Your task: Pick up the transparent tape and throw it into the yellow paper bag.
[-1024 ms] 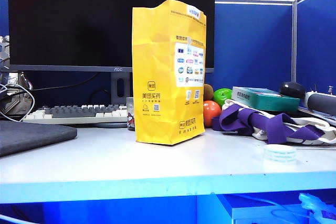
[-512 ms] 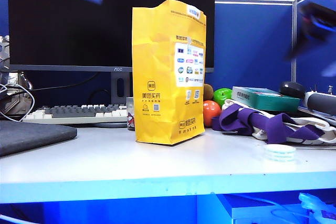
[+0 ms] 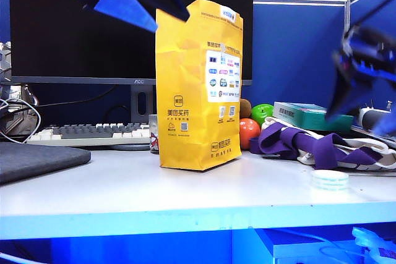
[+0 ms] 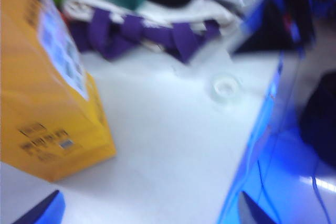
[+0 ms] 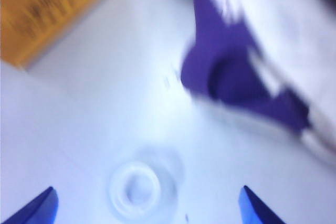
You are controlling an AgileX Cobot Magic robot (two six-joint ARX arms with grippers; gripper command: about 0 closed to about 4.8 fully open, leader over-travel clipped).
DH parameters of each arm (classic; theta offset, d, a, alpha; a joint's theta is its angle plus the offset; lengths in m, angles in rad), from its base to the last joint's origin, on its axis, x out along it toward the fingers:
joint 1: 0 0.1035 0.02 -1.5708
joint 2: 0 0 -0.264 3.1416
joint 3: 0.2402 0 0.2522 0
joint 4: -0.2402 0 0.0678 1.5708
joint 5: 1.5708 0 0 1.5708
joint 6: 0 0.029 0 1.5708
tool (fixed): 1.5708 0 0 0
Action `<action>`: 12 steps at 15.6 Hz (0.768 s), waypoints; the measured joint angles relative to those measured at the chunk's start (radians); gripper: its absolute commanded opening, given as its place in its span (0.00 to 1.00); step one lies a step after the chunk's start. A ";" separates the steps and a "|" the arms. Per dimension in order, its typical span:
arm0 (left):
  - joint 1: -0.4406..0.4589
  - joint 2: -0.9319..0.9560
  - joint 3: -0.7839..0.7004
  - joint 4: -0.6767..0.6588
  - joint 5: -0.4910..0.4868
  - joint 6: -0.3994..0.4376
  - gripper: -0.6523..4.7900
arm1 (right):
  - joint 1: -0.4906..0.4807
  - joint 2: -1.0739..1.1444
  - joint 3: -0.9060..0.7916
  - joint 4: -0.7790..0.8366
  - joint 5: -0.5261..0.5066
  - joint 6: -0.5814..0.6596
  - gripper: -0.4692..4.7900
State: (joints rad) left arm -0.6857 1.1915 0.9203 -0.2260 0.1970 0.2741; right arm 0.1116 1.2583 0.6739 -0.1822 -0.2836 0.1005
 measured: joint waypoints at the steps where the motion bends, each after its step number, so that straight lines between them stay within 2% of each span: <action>1: 0.003 0.000 0.008 0.011 0.004 -0.014 0.92 | 0.007 0.024 0.000 -0.018 -0.001 -0.001 1.00; 6: 0.001 0.006 0.012 0.030 0.192 -0.045 0.92 | 0.087 0.130 0.000 0.011 0.000 -0.001 1.00; 12: 0.000 0.013 0.012 0.018 0.201 -0.069 0.92 | 0.117 0.206 0.001 0.068 0.079 -0.031 1.00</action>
State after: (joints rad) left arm -0.6853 1.2045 0.9321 -0.2081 0.3977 0.2054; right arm 0.2283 1.4639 0.6750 -0.1139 -0.2050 0.0696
